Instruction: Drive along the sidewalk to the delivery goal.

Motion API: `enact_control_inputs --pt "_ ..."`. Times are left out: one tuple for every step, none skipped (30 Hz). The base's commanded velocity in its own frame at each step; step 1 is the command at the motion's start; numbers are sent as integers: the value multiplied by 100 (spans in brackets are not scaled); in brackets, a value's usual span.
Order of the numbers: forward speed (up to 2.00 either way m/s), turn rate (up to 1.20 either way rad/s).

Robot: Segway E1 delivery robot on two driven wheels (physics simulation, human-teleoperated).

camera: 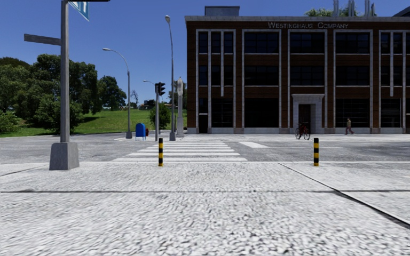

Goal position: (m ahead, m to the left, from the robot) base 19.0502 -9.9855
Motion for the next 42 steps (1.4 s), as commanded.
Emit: enact_control_inputs --pt "200 0" --pt "200 0" --pt "200 0" --pt "200 0" --pt "200 0" --pt "200 0" --pt "200 0" --pt "200 0" --pt "200 0" --pt "200 0" --pt "200 0" --pt "200 0" --pt "200 0" --pt "200 0" --pt "200 0" --pt "200 0" --pt "200 0" --pt "200 0" --pt "200 0" --pt "200 0" --pt "200 0" --pt "200 0" --pt "200 0" --pt "200 0" --pt "200 0" --pt "200 0" --pt "200 0" --pt "200 0" --pt "200 0" --pt "200 0" --pt "200 0" --pt "200 0" --pt "200 0" --pt "200 0" --pt "200 0" --pt "200 0" --pt "200 0" --pt "200 0" --pt "200 0" --pt "200 0" --pt "200 0" --pt "200 0"
